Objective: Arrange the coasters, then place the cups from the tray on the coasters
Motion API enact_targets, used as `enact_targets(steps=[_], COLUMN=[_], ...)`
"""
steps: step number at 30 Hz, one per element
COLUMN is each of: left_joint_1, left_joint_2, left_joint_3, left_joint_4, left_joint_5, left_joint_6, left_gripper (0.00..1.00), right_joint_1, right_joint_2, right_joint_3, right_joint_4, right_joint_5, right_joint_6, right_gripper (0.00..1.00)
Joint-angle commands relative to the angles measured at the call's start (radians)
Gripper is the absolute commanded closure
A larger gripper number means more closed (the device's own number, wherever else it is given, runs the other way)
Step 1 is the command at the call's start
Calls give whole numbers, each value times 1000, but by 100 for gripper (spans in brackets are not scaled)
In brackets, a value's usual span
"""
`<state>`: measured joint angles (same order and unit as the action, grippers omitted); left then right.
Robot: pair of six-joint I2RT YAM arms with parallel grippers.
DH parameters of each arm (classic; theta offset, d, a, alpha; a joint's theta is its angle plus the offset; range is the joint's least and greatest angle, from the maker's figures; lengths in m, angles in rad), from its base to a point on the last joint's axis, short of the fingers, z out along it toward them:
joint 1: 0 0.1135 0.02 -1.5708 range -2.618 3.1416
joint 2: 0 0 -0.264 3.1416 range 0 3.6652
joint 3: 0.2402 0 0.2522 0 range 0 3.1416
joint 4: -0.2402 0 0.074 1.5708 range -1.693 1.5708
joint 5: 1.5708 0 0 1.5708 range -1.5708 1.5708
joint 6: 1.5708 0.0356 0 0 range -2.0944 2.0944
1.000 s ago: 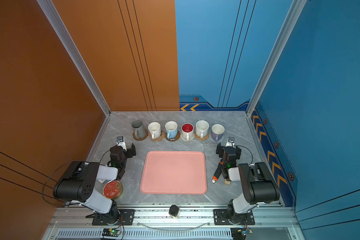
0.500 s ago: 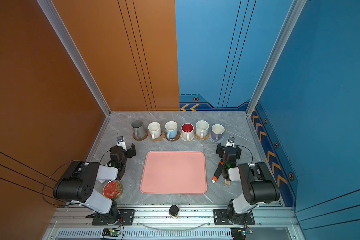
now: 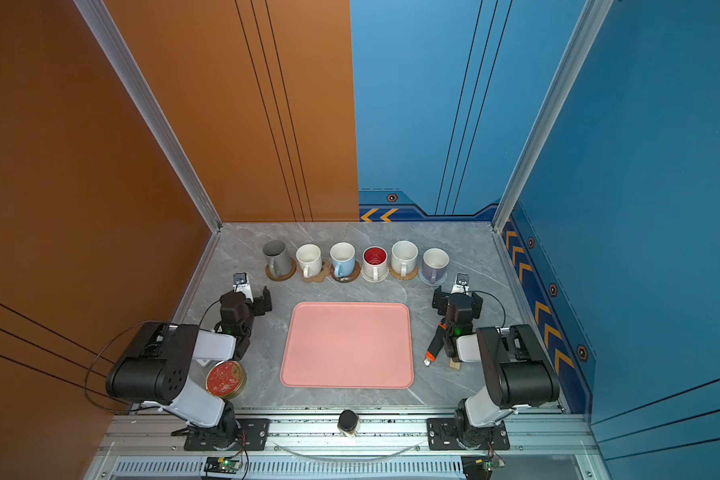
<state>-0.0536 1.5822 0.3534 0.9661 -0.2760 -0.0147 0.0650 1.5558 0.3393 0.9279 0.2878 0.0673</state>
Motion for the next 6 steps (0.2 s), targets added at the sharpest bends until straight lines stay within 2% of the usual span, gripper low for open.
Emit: enact_targets(steps=[1, 6], left_joint_1=[-3, -4], left_joint_2=[-17, -16], left_joint_3=[15, 14], left_joint_4=[-14, -14], left_joint_5=[6, 7], left_joint_6=[15, 15], left_gripper=[2, 2], right_joint_1=[-5, -5], right_joint_2=[-9, -10], right_joint_3=[20, 18], right_joint_4=[9, 12], right_joint_5=[-12, -12], right_joint_6=[8, 7], right_gripper=[0, 0])
